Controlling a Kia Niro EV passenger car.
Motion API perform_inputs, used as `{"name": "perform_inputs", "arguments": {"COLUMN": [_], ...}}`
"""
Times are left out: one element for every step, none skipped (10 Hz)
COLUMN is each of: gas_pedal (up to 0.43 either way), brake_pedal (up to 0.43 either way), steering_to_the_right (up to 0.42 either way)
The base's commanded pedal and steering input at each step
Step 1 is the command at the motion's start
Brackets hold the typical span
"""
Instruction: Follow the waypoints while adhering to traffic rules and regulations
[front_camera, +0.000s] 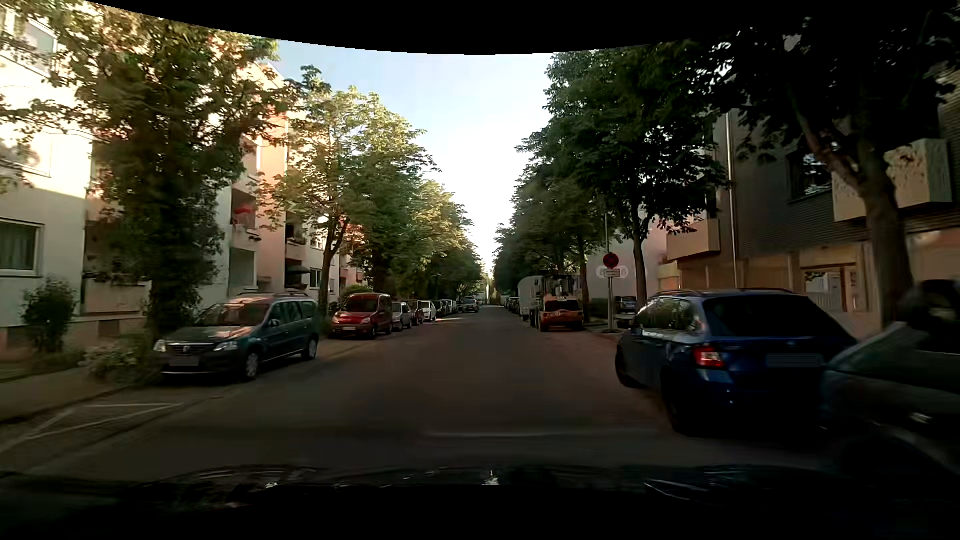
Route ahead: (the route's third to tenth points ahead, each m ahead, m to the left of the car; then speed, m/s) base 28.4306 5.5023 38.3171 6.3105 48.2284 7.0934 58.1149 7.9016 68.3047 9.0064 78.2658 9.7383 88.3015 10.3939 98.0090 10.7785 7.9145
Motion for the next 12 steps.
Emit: {"name": "perform_inputs", "arguments": {"gas_pedal": [0.098,0.087,0.087,0.087,0.087,0.087,0.087,0.079,0.079,0.079,0.079,0.079], "brake_pedal": [0.0,0.0,0.0,0.0,0.0,0.0,0.0,0.0,0.0,0.0,0.0,0.0], "steering_to_the_right": [-0.004,-0.004,-0.004,-0.004,-0.005,-0.003,-0.001,-0.002,-0.003,-0.002,0.0,0.0]}}
